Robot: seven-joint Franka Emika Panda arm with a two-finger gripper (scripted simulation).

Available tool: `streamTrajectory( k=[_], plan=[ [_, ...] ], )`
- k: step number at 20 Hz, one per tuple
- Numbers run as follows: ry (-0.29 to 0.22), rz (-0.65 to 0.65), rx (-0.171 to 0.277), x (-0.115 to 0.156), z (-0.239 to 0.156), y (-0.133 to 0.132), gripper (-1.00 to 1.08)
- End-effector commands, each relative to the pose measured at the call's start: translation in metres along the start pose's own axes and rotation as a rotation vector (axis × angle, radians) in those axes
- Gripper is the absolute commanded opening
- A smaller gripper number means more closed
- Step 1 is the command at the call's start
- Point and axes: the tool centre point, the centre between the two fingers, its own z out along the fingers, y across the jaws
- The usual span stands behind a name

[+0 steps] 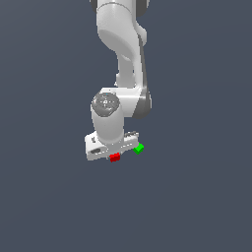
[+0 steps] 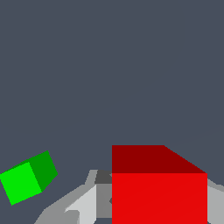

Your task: Stack the red cube on top of the green cube.

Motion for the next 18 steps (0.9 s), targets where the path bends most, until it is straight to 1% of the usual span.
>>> streamTrajectory(
  k=[1, 12, 18],
  plan=[
    [0.001, -0.001, 0.0, -0.005, 0.005, -0.014, -1.0],
    [0.0, -0.001, 0.0, -0.032, 0.034, -0.096, -1.0],
    [0.0, -0.001, 0.001, -0.04, 0.045, -0.125, -1.0]
  ],
)
